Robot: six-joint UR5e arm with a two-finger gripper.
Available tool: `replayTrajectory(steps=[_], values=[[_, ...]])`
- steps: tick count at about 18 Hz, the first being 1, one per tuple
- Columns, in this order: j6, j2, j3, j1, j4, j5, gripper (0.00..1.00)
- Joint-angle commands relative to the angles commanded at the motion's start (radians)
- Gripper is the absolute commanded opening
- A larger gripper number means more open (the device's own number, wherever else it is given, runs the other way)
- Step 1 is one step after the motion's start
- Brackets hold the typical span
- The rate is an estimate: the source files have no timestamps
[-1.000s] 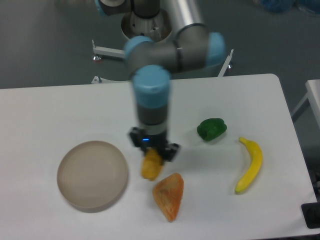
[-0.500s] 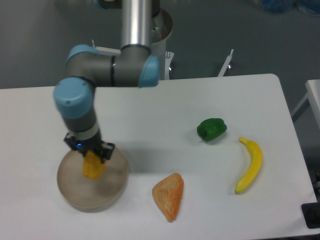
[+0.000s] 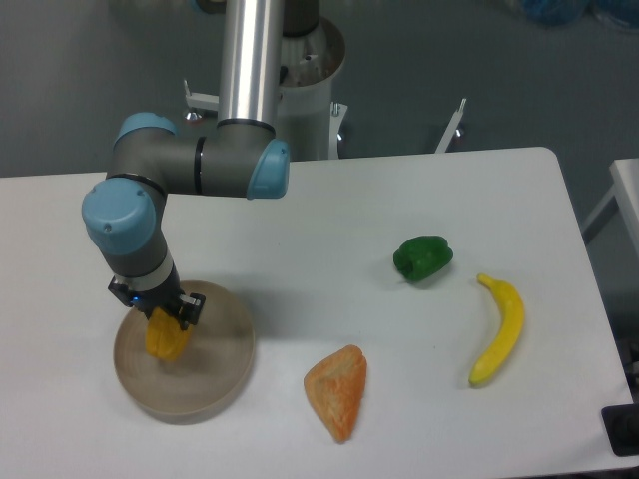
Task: Place the yellow pepper on the plate
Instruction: 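Lower the yellow pepper onto the plate and open the gripper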
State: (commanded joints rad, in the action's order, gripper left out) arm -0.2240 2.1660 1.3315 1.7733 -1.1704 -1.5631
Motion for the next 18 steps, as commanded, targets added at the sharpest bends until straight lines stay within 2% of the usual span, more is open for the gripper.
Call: replayTrajectory(steps=[8,11,12,13,14,16,18], values=[[-0.005,0.011,-0.008,0.000,0.002,0.000,0.42],[-0.008,0.015,-0.009,0.000,0.003,-0.005,0.57],[-0.015,0.015,-0.011,0.000,0.002,-0.005,0.68],[-0.020,0.014,-0.011,0.000,0.002,-0.006,0.84],[-0.020,0.014,-0.012,0.002,0.002,-0.005,0.90],[-0.020,0.011,-0.014,0.003,0.002,-0.006,0.98],[-0.020,0.003,-0.017,0.009,0.000,-0.009,1.00]])
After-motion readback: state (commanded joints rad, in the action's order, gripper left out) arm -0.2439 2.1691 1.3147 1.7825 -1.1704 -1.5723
